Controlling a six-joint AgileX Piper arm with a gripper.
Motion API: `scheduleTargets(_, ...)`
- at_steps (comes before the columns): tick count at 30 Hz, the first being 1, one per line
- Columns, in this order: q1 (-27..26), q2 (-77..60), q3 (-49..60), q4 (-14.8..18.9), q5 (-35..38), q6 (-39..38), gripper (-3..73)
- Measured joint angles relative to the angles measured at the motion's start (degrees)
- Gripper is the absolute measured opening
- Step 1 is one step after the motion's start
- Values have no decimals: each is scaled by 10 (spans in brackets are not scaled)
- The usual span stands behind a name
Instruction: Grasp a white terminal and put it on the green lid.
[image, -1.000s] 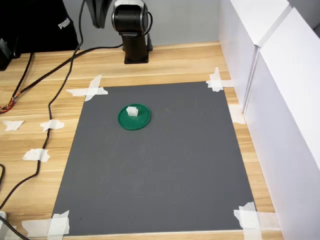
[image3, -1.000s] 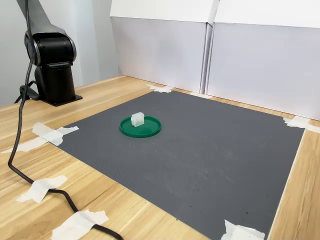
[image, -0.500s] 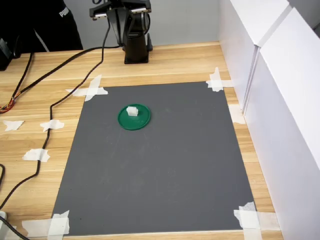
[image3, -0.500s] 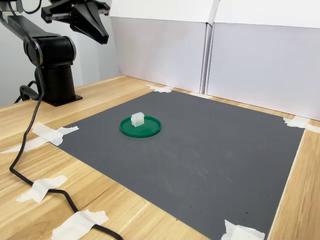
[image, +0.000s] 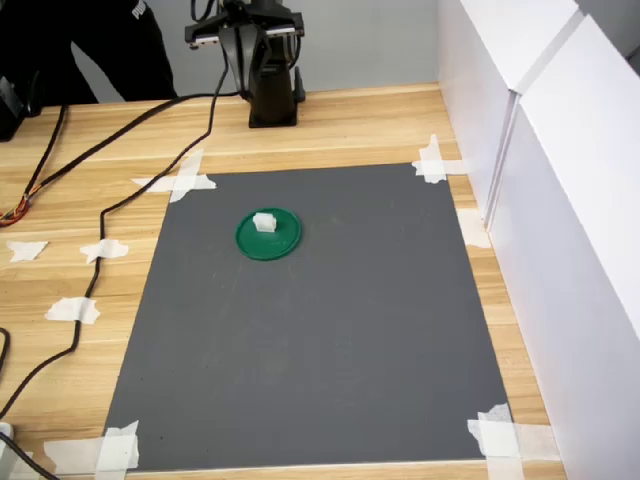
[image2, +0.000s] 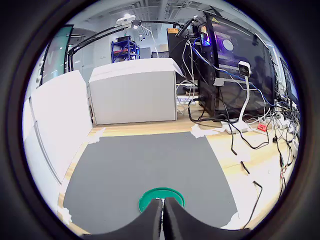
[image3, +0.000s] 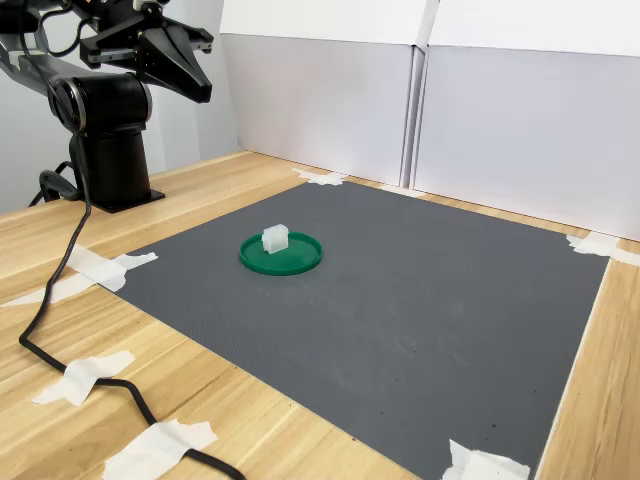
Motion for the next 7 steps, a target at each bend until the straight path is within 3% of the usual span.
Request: scheduleTargets(7,0,-25,9,0,-8,-19,-15)
